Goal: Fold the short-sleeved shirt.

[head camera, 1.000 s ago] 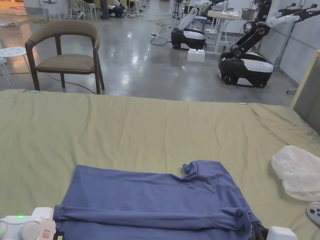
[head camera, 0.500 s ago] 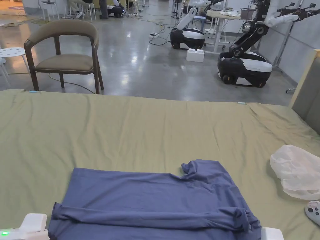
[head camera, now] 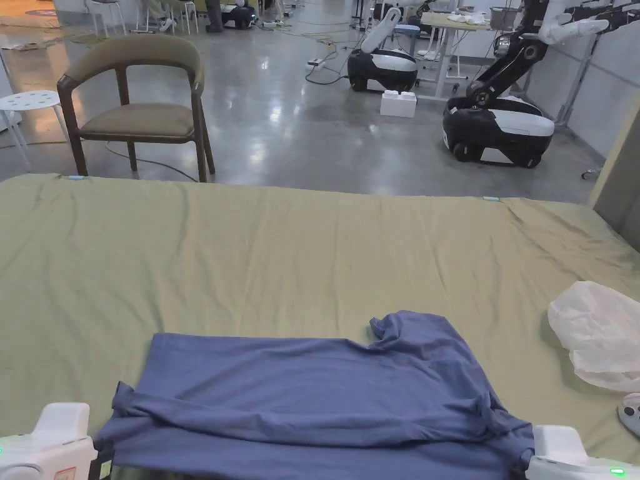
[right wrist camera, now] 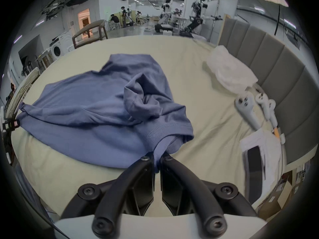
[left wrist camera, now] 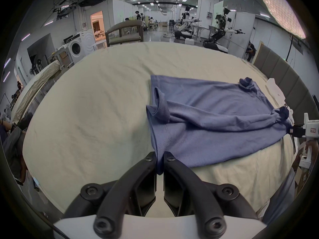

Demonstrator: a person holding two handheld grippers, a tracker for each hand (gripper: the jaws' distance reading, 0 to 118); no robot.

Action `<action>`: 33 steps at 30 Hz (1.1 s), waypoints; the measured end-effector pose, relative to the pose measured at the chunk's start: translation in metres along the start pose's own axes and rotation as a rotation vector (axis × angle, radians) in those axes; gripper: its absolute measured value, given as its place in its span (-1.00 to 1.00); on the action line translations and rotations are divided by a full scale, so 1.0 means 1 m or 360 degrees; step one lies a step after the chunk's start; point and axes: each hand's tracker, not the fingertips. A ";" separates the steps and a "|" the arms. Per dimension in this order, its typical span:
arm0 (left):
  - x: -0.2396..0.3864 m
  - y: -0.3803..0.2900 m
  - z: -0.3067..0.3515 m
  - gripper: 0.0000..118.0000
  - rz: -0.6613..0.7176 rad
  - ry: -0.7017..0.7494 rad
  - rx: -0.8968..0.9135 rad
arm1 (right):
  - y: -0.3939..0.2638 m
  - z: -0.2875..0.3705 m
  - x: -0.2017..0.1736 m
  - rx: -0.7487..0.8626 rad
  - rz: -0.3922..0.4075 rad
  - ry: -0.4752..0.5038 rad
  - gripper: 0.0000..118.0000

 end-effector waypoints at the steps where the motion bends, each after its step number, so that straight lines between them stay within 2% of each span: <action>1: -0.002 0.002 0.007 -0.96 0.0001 -0.0010 0.0025 | 0.003 0.010 0.001 0.0026 0.0009 0.0005 -0.94; 6: -0.012 0.000 0.041 -0.96 0.0014 -0.0005 0.0080 | 0.004 0.056 0.002 0.0072 0.0069 -0.0011 -0.94; 11: -0.024 -0.029 0.064 -0.96 0.0079 -0.0049 0.0038 | -0.026 0.077 0.005 -0.0023 0.0117 -0.0007 -0.94; 19: -0.022 -0.095 0.055 -0.96 0.0062 -0.0019 -0.0179 | -0.096 0.058 -0.003 -0.0246 0.0114 0.0002 -0.94; 28: -0.009 -0.117 0.022 -0.96 -0.0037 0.0074 -0.0299 | -0.123 0.026 -0.015 -0.0234 0.0162 -0.0059 -0.91; 30: -0.007 -0.115 0.019 -0.96 -0.0019 0.0079 -0.0310 | -0.121 0.030 -0.019 -0.0229 0.0202 -0.0097 -0.81; 32: -0.005 -0.111 0.023 -0.80 -0.0009 0.0087 -0.0275 | -0.114 0.040 -0.023 -0.0210 0.0211 -0.0213 -0.26; 33: -0.004 -0.107 0.025 -0.71 -0.0003 0.0071 -0.0242 | -0.109 0.047 -0.024 -0.0181 0.0209 -0.0208 -0.10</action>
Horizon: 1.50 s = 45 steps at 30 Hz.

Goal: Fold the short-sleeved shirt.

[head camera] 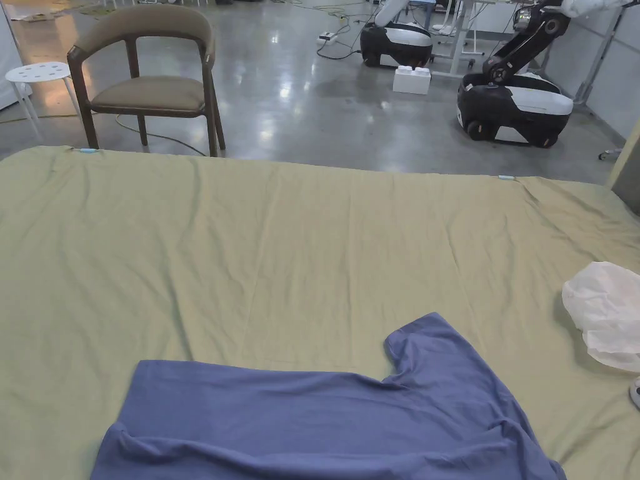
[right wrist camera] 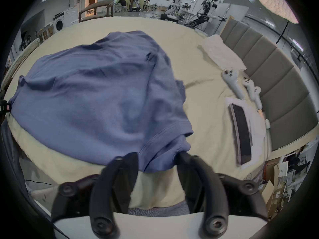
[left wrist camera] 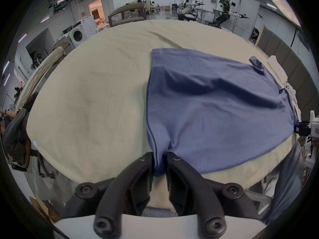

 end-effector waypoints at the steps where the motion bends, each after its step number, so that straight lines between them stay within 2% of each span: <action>1: 0.001 0.004 0.002 -0.58 0.0004 -0.0007 0.0043 | 0.006 0.009 0.001 0.0068 -0.0024 0.0016 -0.05; 2: 0.002 0.009 0.006 -0.41 0.0008 -0.0017 0.0095 | 0.014 0.018 0.000 0.0129 -0.0046 0.0018 -0.02; 4: 0.007 0.020 0.013 -0.15 0.0014 -0.0043 0.0198 | 0.030 0.034 -0.006 0.0242 -0.0066 0.0008 0.17; 7: 0.019 0.037 0.027 -0.15 -0.0011 -0.0058 0.0435 | 0.055 0.056 -0.016 0.0517 -0.0119 0.0046 0.19; 12: 0.042 0.062 0.048 -0.17 -0.0056 0.0048 0.0819 | 0.091 0.071 -0.045 0.0906 -0.0191 0.0079 0.17; 13: 0.047 0.066 0.053 -0.24 -0.0062 0.0067 0.0869 | 0.097 0.072 -0.051 0.0978 -0.0214 0.0090 0.09; 14: 0.047 0.070 0.053 -0.32 -0.0061 0.0086 0.0926 | 0.103 0.074 -0.058 0.1044 -0.0229 0.0090 -0.08; 15: 0.050 0.073 0.056 -0.44 -0.0056 0.0100 0.0970 | 0.108 0.075 -0.064 0.1085 -0.0230 0.0089 -0.34; 16: 0.053 0.074 0.058 -0.63 -0.0051 0.0106 0.1024 | 0.112 0.076 -0.070 0.1129 -0.0234 0.0087 -0.73; 17: 0.055 0.076 0.062 -0.79 -0.0062 0.0109 0.1076 | 0.117 0.076 -0.074 0.1166 -0.0236 0.0087 -0.87; 18: 0.057 0.077 0.063 -0.99 -0.0068 0.0112 0.1108 | 0.120 0.076 -0.079 0.1192 -0.0243 0.0098 -0.87; 20: 0.059 0.080 0.065 -1.00 -0.0068 0.0110 0.1140 | 0.124 0.076 -0.086 0.1223 -0.0258 0.0126 -0.95; 26: 0.036 0.105 0.036 -1.00 0.0040 0.0071 0.0997 | 0.132 0.070 -0.097 0.1224 -0.0277 0.0162 -0.99; 29: 0.009 0.130 0.000 -1.00 0.0109 -0.0001 0.0781 | 0.135 0.066 -0.097 0.1203 -0.0280 0.0174 -0.99; 32: -0.007 0.157 -0.039 -1.00 0.0074 0.0009 0.0578 | 0.136 0.059 -0.095 0.1181 -0.0265 0.0175 -0.99; 36: -0.023 0.190 -0.085 -1.00 0.0077 -0.0092 0.0334 | 0.134 0.049 -0.090 0.1122 -0.0260 0.0156 -0.99; 38: -0.027 0.205 -0.106 -0.74 0.0079 -0.0088 0.0244 | 0.132 0.043 -0.087 0.1089 -0.0256 0.0140 -0.99; 39: -0.028 0.210 -0.114 -0.54 0.0062 -0.0092 0.0195 | 0.130 0.041 -0.086 0.1076 -0.0257 0.0134 -0.99; 40: -0.029 0.215 -0.124 -0.23 0.0064 -0.0087 0.0141 | 0.129 0.038 -0.084 0.1060 -0.0260 0.0128 -0.99; 41: -0.029 0.220 -0.133 -0.05 0.0062 -0.0073 0.0094 | 0.127 0.037 -0.082 0.1046 -0.0264 0.0121 -0.99; 42: -0.029 0.224 -0.141 0.06 0.0064 -0.0090 0.0060 | 0.126 0.035 -0.081 0.1029 -0.0268 0.0114 -0.99; 45: -0.027 0.230 -0.162 0.09 0.0069 -0.0068 -0.0075 | 0.121 0.028 -0.076 0.0986 -0.0277 0.0094 -0.99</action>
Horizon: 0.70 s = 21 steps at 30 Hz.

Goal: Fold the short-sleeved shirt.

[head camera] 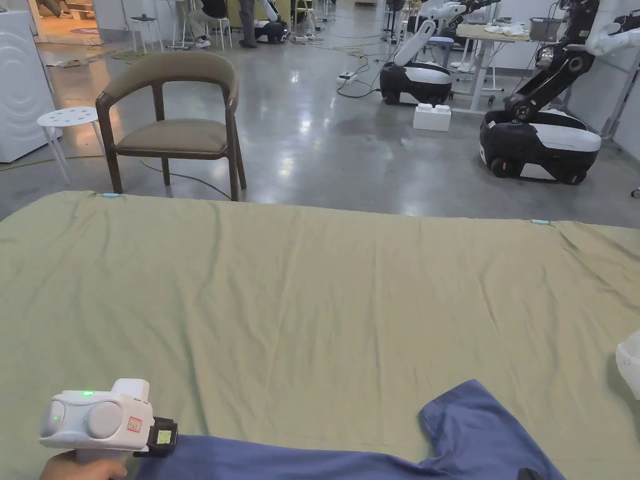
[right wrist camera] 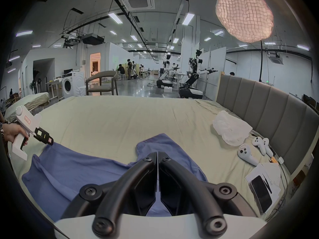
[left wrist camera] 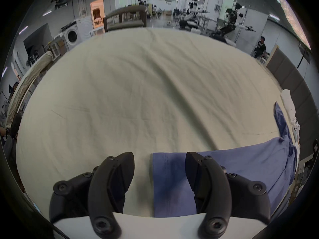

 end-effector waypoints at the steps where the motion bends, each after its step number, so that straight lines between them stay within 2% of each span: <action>1: 0.003 -0.001 -0.003 0.09 -0.0010 0.0022 -0.0044 | -0.002 -0.001 0.002 -0.0014 -0.0002 -0.0006 -0.99; 3: 0.009 -0.002 -0.006 0.04 -0.0009 0.0029 -0.0010 | -0.006 -0.003 0.005 -0.0039 -0.0002 -0.0018 -0.99; 4: 0.013 -0.001 -0.007 -0.08 -0.0006 0.0062 -0.0014 | -0.007 -0.003 0.006 -0.0051 -0.0001 -0.0023 -0.99; 6: 0.023 -0.004 -0.001 -0.46 0.0009 0.0088 0.0016 | -0.010 -0.005 0.009 -0.0073 -0.0010 -0.0023 -0.99; 8: 0.034 -0.007 -0.001 -0.90 -0.0069 0.0064 0.0053 | -0.012 -0.010 0.012 -0.0098 -0.0024 -0.0017 -0.99; 12: 0.037 -0.013 0.003 -0.97 -0.0104 0.0046 0.0072 | -0.012 -0.027 0.024 -0.0157 -0.0084 -0.0046 -0.99; 15: 0.037 -0.021 0.029 -0.99 0.0021 -0.0042 0.0196 | -0.005 -0.050 0.044 -0.0240 -0.0146 -0.0089 -0.99; 18: 0.042 -0.033 0.061 -0.99 -0.0018 -0.0036 0.0329 | 0.004 -0.087 0.069 -0.0376 -0.0163 -0.0123 -0.94; 20: 0.043 -0.040 0.076 -0.99 0.0003 -0.0087 0.0366 | 0.010 -0.115 0.084 -0.0492 -0.0175 -0.0090 -0.67; 21: 0.040 -0.042 0.085 -0.99 0.0007 -0.0092 0.0401 | 0.013 -0.131 0.091 -0.0577 -0.0202 -0.0066 -0.45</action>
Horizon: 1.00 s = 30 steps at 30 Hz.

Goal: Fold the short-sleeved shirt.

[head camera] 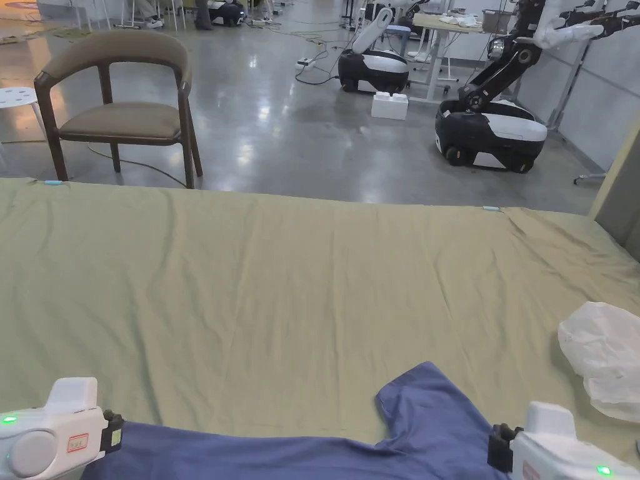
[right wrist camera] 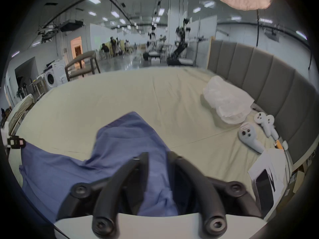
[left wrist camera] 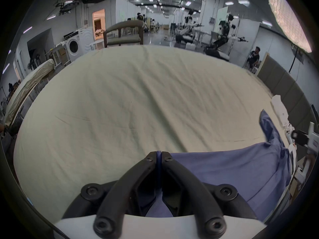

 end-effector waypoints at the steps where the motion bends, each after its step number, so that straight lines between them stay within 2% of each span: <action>1: 0.001 -0.002 0.008 -0.99 -0.0007 -0.0002 0.0036 | 0.007 -0.013 0.004 -0.0062 -0.0016 0.0021 -0.22; 2: 0.003 -0.004 0.015 -0.99 -0.0018 -0.0010 0.0072 | 0.014 -0.025 0.008 -0.0133 0.0009 0.0043 -0.09; 5: 0.006 -0.008 0.032 -0.99 -0.0075 -0.0001 0.0109 | 0.028 -0.057 0.013 -0.0238 0.0067 0.0031 0.09; 11: 0.003 -0.016 0.043 -0.99 -0.0041 0.0004 0.0120 | 0.034 -0.110 0.017 -0.0471 0.0125 0.0061 0.10; 15: 0.001 -0.016 0.039 -0.99 -0.0061 0.0025 0.0090 | 0.028 -0.118 0.015 -0.0476 0.0170 0.0068 -0.14; 16: 0.002 -0.014 0.038 -0.99 -0.0069 0.0032 0.0078 | 0.028 -0.118 0.014 -0.0470 0.0170 0.0063 -0.33; 18: 0.002 -0.015 0.037 -0.99 -0.0077 0.0042 0.0075 | 0.028 -0.119 0.013 -0.0446 0.0185 0.0085 -0.55; 19: 0.002 -0.015 0.036 -0.99 -0.0077 0.0048 0.0069 | 0.027 -0.116 0.011 -0.0435 0.0194 0.0085 -0.55; 20: -0.001 -0.014 0.032 -0.99 -0.0075 0.0054 0.0061 | 0.027 -0.117 0.012 -0.0428 0.0192 0.0102 -0.82; 21: -0.002 -0.015 0.030 -0.99 -0.0077 0.0064 0.0064 | 0.025 -0.117 0.013 -0.0425 0.0154 0.0154 -0.98; 25: -0.005 -0.014 0.027 -0.99 -0.0048 0.0063 0.0060 | 0.024 -0.097 0.013 -0.0351 0.0134 0.0123 -1.00; 30: -0.011 -0.011 0.041 -0.99 -0.0060 0.0016 0.0104 | 0.032 -0.031 0.022 -0.0158 0.0137 0.0147 -1.00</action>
